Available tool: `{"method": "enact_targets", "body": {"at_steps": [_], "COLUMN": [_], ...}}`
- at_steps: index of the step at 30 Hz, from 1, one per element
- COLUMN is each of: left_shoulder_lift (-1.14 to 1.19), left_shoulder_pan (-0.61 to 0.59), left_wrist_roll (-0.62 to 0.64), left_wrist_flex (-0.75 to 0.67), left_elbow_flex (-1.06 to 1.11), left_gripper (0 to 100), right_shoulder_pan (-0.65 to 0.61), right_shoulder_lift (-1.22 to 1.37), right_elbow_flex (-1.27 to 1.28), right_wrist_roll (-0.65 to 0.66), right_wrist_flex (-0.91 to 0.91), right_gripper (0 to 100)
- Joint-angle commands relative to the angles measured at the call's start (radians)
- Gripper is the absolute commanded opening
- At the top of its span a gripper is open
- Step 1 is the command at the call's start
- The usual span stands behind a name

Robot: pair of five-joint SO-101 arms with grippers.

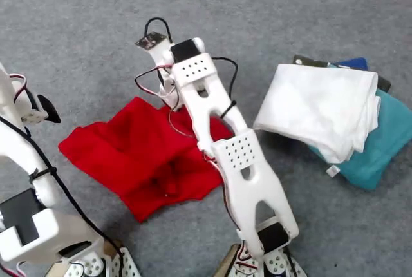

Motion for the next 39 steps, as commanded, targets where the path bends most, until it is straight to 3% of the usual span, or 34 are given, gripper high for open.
{"method": "enact_targets", "body": {"at_steps": [1,9,17,22,25,33,36,39], "left_shoulder_lift": [-0.034,-0.034,-0.034,-0.034,-0.034,-0.043,-0.043,-0.035], "left_shoulder_pan": [0.002,0.001,0.001,0.001,0.001,0.008,0.03,0.047], "left_wrist_roll": [0.002,0.002,0.002,0.002,0.002,0.003,0.081,0.201], "left_wrist_flex": [-0.005,-0.003,-0.006,-0.005,-0.005,-0.006,-0.011,-0.011], "left_elbow_flex": [-0.004,-0.004,-0.004,-0.004,-0.005,-0.013,-0.019,-0.064], "left_gripper": [25,25,25,25,25,24,24,24], "right_shoulder_pan": [0.012,0.015,0.015,0.015,0.021,0.118,0.19,0.255], "right_shoulder_lift": [-0.061,0.061,0.099,0.099,0.094,0.019,-0.064,-0.257], "right_elbow_flex": [-0.035,-0.041,-0.041,-0.041,-0.044,-0.36,-0.483,-0.452], "right_wrist_roll": [-0.002,-0.002,-0.002,-0.002,-0.002,-0.195,-0.255,-0.269], "right_wrist_flex": [-0.041,-0.126,-0.091,-0.058,-0.055,0.011,0.014,0.014], "right_gripper": [20.9,20.9,20.1,1.4,1.2,1.3,1.3,1.3]}}
